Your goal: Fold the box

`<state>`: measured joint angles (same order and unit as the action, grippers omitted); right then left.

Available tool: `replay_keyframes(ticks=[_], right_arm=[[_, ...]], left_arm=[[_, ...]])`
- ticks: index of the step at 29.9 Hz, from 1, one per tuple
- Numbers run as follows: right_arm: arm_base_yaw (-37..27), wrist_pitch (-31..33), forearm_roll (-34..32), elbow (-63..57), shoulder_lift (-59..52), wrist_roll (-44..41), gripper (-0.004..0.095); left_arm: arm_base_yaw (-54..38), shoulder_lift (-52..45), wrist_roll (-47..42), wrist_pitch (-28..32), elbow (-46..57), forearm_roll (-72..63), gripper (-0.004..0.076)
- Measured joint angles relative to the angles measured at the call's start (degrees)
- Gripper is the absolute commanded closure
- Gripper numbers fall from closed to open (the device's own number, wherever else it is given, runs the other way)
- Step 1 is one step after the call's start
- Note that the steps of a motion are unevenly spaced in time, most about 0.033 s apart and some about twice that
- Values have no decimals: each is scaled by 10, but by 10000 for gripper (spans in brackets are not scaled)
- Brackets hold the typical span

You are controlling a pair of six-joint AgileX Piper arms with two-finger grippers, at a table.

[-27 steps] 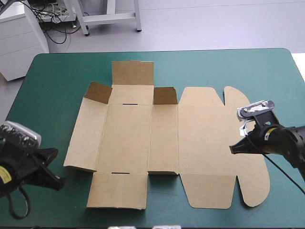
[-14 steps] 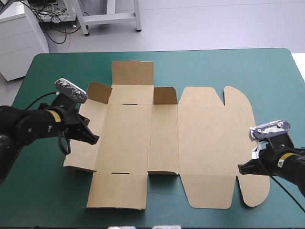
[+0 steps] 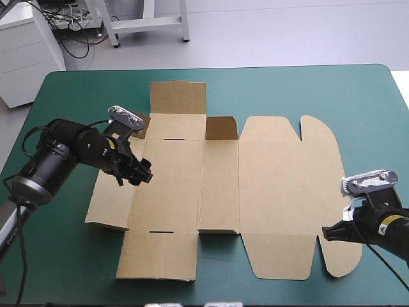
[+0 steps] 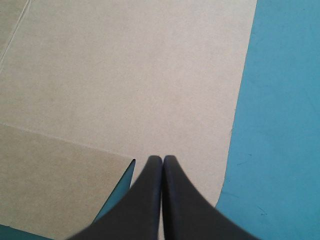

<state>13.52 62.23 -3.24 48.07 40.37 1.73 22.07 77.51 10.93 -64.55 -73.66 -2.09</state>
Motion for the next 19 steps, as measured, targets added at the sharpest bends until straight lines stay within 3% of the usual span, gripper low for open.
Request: replay_keyframes(ticks=[7, 19], right_arm=[[0, 0, 4, 0, 0, 0, 926], [0, -1, 5, -1, 0, 22, 926]], left_arm=[[-89, 2, 16, -6, 0, -54, 105], [-370, 29, 181, -60, -1, -267, 105]])
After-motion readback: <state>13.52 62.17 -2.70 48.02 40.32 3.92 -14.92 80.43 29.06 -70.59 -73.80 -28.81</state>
